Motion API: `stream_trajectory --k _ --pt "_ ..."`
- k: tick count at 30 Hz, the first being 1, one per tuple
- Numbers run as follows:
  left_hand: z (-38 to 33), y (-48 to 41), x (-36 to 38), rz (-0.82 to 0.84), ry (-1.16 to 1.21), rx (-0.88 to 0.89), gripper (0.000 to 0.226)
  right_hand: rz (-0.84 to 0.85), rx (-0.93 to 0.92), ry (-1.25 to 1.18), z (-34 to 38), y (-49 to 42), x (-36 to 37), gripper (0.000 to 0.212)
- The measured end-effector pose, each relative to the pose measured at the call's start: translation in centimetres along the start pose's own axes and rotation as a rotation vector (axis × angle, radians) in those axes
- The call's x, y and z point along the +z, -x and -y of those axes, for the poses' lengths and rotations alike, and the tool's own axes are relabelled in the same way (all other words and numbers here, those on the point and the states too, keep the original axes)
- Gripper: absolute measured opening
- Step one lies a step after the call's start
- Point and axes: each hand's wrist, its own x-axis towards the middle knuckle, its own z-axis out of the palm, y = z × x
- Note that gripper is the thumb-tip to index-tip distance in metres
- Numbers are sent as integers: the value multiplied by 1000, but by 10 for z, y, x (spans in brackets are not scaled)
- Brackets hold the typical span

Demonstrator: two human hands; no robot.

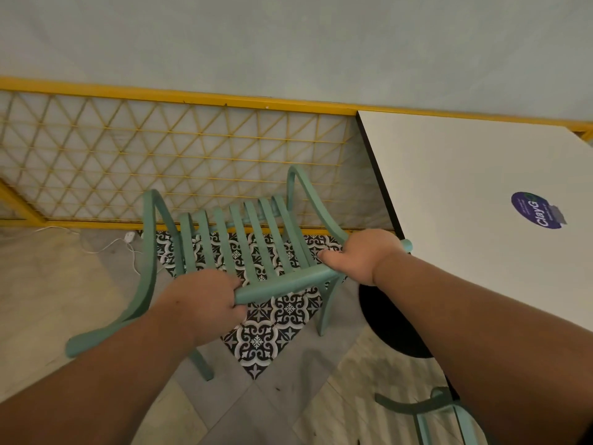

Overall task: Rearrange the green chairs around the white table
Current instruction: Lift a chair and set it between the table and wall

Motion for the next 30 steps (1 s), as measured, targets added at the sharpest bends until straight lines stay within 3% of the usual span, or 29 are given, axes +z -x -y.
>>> stream_trajectory --k 10,15,18,19,22,26,30 --pt "33 8 -8 -7 -93 111 29 20 12 -10 31 27 3 81" --pt "53 13 -13 26 -129 146 25 114 -57 20 54 37 0 116" --pt "66 13 -12 27 -145 150 25 140 -110 34 66 44 -3 119" --pt "71 13 -12 29 -157 151 27 154 -138 44 69 45 -2 110" --pt "82 11 -12 10 -192 157 47 155 -198 81 77 48 0 47" --pt "88 10 -11 -26 -200 179 58 95 -200 8 81 47 5 58" --pt "84 11 -13 -28 -209 152 62 63 -173 6 80 48 4 34"
